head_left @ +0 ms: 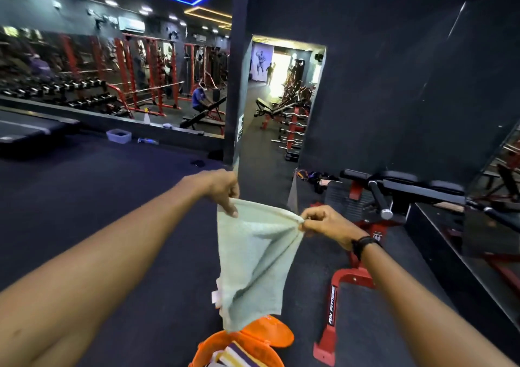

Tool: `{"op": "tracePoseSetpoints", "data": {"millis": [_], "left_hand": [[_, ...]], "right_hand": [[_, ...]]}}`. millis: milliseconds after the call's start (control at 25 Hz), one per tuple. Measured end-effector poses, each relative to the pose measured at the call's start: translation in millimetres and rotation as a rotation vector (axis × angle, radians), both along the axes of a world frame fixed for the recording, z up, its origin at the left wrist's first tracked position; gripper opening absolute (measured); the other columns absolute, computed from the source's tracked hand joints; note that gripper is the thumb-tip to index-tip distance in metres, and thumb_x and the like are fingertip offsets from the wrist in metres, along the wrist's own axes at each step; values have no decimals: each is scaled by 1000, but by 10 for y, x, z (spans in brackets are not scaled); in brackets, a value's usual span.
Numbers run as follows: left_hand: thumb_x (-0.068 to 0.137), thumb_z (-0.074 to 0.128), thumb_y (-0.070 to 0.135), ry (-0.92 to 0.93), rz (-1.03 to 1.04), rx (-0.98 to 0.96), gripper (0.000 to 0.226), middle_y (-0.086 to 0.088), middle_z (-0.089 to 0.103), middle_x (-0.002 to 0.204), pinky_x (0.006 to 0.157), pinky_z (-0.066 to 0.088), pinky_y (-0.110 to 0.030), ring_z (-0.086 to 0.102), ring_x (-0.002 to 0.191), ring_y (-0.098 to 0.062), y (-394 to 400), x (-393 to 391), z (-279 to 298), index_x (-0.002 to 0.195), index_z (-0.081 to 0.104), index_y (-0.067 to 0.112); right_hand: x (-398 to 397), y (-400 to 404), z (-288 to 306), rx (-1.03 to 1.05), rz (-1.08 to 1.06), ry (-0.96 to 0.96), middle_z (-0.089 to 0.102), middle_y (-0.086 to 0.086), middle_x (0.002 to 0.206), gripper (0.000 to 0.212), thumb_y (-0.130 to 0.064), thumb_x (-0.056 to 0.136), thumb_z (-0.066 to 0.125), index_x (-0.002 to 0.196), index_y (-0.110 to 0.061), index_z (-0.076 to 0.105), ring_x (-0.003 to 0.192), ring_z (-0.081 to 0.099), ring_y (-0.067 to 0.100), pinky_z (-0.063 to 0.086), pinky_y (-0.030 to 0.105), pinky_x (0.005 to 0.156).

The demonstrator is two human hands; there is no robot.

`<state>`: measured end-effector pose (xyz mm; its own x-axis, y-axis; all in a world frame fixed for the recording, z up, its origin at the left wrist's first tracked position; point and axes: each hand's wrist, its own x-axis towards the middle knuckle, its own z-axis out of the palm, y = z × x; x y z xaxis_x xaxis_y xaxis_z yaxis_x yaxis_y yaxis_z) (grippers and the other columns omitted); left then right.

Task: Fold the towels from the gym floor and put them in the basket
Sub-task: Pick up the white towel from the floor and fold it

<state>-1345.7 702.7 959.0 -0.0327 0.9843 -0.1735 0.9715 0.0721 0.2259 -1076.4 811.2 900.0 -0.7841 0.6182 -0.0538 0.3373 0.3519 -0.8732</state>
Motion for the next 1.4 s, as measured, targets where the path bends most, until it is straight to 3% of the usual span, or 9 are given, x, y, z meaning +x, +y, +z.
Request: {"op": "tracePoseSetpoints", "data": {"millis": [200,440,600,840,1000,1120,1240,1320,1400], "left_hand": [[76,78,33,-716,48,373,36,1,49,63,53,30,-27,41,59,-10,197,327,-121,72,65,0],[62,87,27,-950,3,437,37,-4,65,72,60,44,-29,56,68,-13,325,569,-314,83,70,2],[70,84,17,-818,15,251,20,10,62,59,54,42,-18,55,56,0,269,458,-641,75,69,7],[66,85,39,-575,-19,396,35,12,45,55,50,28,-22,38,54,0,471,650,-646,56,56,22],[65,86,38,-464,107,203,33,16,57,59,53,41,-18,50,57,5,385,309,-947,58,57,25],[71,78,49,-358,249,86,35,6,63,68,63,49,-28,59,68,-10,294,88,-1087,56,56,26],[86,68,34,-627,326,140,38,1,50,56,44,37,-21,47,49,-12,267,251,-1000,58,48,17],[90,63,27,-830,346,248,32,1,50,57,46,37,-22,46,49,-12,301,474,-862,64,52,14],[93,58,29,-810,323,294,35,1,51,58,48,37,-22,47,48,-11,374,679,-761,62,49,15]], "right_hand": [[-226,76,-26,-38,66,25,69,15,105,42,-15,75,76,109,5,61,96,65,20,51,37,88],[-426,57,147,94,22,258,68,7,88,24,-26,83,70,96,-6,69,80,60,16,48,33,69],[-235,231,186,17,-94,355,69,6,92,14,-15,85,69,97,-8,67,84,63,17,53,35,74],[-134,385,277,263,-182,243,70,3,82,9,-12,82,73,84,-4,71,74,61,8,50,26,67],[87,518,449,448,-680,228,71,0,76,4,-22,77,72,74,-23,73,72,61,11,48,28,66],[195,512,496,439,-1024,131,71,5,82,15,-33,77,68,85,-23,75,74,57,20,41,26,64],[163,547,403,351,-934,85,72,9,89,17,-27,76,73,88,-16,76,85,62,25,42,25,71],[37,505,296,369,-768,-13,70,9,81,6,-20,74,75,78,-18,72,85,63,24,42,25,71],[-129,402,220,345,-665,-75,65,5,74,13,-15,71,74,77,-18,64,78,60,22,40,25,66]]}}
